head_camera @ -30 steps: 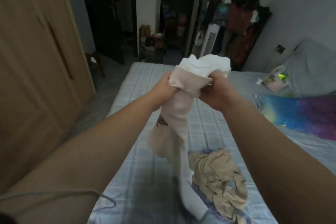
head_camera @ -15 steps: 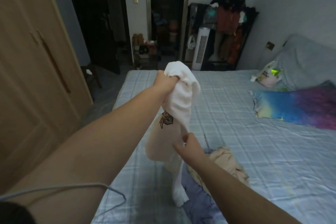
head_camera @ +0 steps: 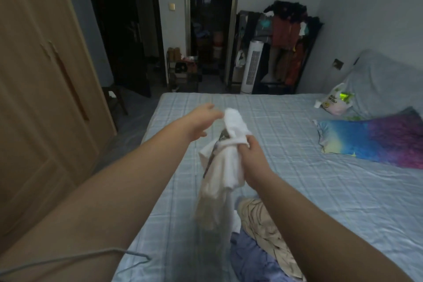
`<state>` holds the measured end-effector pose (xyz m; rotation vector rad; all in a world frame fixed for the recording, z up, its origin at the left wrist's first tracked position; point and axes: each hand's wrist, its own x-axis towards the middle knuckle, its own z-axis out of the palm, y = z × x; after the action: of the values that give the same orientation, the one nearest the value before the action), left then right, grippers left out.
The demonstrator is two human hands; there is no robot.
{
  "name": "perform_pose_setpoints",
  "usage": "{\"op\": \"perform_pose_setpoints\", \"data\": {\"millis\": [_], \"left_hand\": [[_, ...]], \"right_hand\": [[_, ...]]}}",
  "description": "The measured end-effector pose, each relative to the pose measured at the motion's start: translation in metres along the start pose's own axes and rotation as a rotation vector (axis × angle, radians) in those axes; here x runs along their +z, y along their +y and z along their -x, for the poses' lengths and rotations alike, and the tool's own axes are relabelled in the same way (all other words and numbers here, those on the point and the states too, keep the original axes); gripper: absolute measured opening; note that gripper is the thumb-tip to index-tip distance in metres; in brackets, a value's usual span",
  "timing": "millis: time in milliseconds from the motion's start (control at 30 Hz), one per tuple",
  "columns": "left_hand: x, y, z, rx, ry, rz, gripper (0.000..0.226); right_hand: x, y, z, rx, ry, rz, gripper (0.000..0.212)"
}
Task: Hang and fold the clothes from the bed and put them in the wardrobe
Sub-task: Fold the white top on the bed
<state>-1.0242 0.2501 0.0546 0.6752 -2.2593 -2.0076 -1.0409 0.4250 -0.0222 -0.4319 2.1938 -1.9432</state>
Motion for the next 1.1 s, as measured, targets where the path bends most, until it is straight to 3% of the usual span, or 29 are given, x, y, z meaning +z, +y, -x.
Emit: {"op": "perform_pose_setpoints", "data": {"millis": [67,167,300,400,467,533,633,800,933,1100], "left_hand": [[-0.003,-0.005,0.008,0.004,-0.007,-0.171,0.058],[-0.003,-0.011,0.023,0.129,-0.085,-0.215,0.038],[-0.01,-0.018,0.037,0.256,-0.309,-0.289,0.059],[-0.012,-0.019,0.034,0.373,-0.191,-0.348,0.064],[-0.014,-0.016,0.029,0.413,0.002,-0.283,0.034],[-0.014,-0.011,0.025,0.419,0.097,-0.196,0.012],[0.0,0.001,0.023,0.375,0.047,-0.044,0.017],[0.036,0.037,0.017,0.382,0.02,0.091,0.016],[0.066,0.069,0.012,0.412,0.095,-0.054,0.012],[0.129,0.104,0.005,0.473,0.137,-0.276,0.012]], "right_hand": [[-0.003,-0.022,-0.018,0.088,0.029,-0.084,0.013],[-0.011,-0.045,-0.036,0.283,0.022,-0.349,0.014],[-0.02,-0.068,-0.047,0.334,0.049,-0.57,0.024],[-0.026,-0.09,-0.048,0.345,0.012,-0.642,0.026],[-0.034,-0.101,-0.047,0.333,-0.022,-0.636,0.024],[-0.047,-0.107,-0.046,0.294,-0.059,-0.559,0.021],[-0.07,-0.109,-0.043,0.248,-0.129,-0.379,0.02],[-0.103,-0.103,-0.042,0.273,-0.014,-0.259,0.015],[-0.131,-0.105,-0.05,0.224,0.05,0.169,0.033],[-0.156,-0.102,-0.051,0.077,-0.116,0.659,0.088]]}}
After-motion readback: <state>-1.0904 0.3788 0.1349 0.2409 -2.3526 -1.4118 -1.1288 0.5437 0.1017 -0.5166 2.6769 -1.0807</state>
